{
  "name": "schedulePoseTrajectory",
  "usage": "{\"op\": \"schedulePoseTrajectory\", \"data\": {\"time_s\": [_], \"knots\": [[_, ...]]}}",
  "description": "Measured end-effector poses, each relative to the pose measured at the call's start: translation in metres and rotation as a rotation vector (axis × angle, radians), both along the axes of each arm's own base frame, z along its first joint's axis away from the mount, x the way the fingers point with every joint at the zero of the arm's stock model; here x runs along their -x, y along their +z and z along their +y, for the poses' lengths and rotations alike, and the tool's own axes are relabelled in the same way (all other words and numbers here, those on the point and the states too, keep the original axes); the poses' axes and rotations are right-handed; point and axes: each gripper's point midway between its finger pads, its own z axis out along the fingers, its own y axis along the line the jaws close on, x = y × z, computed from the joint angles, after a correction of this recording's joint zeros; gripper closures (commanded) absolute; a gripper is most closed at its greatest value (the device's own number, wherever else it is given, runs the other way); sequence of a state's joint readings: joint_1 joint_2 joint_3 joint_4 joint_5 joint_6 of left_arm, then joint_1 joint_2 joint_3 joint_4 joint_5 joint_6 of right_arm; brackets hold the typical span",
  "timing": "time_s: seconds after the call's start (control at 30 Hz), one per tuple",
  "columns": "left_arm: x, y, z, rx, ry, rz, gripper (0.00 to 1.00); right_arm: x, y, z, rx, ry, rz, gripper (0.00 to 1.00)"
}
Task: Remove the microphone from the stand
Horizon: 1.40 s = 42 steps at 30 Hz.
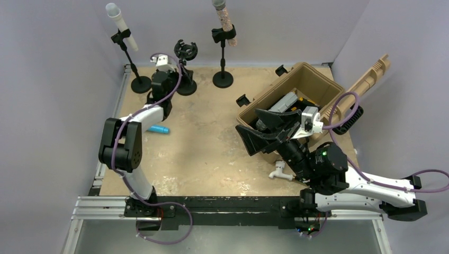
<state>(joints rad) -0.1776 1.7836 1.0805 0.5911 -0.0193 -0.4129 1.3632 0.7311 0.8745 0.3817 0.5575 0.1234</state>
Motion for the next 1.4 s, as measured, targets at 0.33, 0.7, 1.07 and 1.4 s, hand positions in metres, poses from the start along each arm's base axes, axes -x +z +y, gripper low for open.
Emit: {"op": "schedulePoseTrajectory", "data": {"time_s": [0.33,0.7,1.07,1.4], "knots": [[-0.018,0.133,-0.065,0.261,-0.441,-0.233,0.33,0.002,0.001,-0.008,-0.015,0.000,-0.003,0.08],[-0.069,0.133,-0.100,0.274,-0.632,-0.310,0.37,0.002,0.003,-0.011,-0.027,0.001,-0.003,0.08],[-0.083,0.130,-0.140,0.229,-0.685,-0.325,0.50,0.002,0.002,-0.010,-0.023,0.001,-0.002,0.08],[-0.098,0.119,-0.151,0.176,-0.630,-0.297,0.57,0.002,0.001,-0.008,-0.017,0.001,-0.001,0.08]]}}
